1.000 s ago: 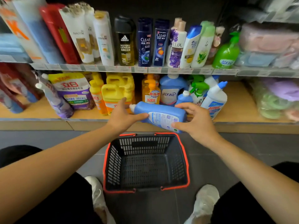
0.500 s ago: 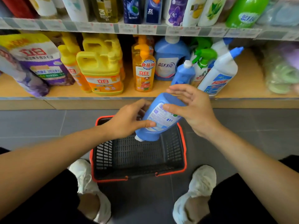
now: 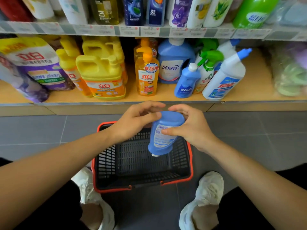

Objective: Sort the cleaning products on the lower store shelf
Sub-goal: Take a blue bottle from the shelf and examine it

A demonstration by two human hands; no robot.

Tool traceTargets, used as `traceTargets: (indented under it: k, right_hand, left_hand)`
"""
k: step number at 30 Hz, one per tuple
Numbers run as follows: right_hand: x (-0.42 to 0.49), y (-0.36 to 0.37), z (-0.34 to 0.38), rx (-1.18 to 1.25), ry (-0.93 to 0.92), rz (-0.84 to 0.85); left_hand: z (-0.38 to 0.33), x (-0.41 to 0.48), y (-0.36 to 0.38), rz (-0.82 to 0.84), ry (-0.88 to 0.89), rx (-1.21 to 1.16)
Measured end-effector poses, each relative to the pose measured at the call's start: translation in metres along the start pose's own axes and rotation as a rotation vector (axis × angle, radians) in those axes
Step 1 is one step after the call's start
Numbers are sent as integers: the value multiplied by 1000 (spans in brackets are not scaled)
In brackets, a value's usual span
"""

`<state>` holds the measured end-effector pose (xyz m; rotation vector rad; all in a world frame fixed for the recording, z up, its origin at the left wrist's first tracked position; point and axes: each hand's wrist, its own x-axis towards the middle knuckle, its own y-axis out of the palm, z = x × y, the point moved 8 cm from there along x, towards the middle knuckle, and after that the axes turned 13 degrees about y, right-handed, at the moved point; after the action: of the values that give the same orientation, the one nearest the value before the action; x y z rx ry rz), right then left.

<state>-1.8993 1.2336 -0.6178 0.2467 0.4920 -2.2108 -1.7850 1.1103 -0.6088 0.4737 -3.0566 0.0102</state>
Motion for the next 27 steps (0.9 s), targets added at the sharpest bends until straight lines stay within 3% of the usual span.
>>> traceTargets:
  k: [4,8,11,15,23,27]
  right_hand:
    - [-12,3,16,-133,-117,-36]
    - [-20,3,19,-157,-160,-107]
    - [-21,3,10,-93,-126,-161]
    - [-21,9,6,-18,-99,-97]
    - [-34,27,19,-229,-220,35]
    - [-37,26,18,-243,-233,57]
  left_hand:
    - [-3,-1,2,89,49,192]
    - [4,-5,3,86,-48,32]
    - [-1,-7,0,82,-15,-7]
    - [-12,-10,-6,24,69,59]
    - [-24,-11,-11,-128,107,366]
    - [-20,-10,-11,-88,94,324]
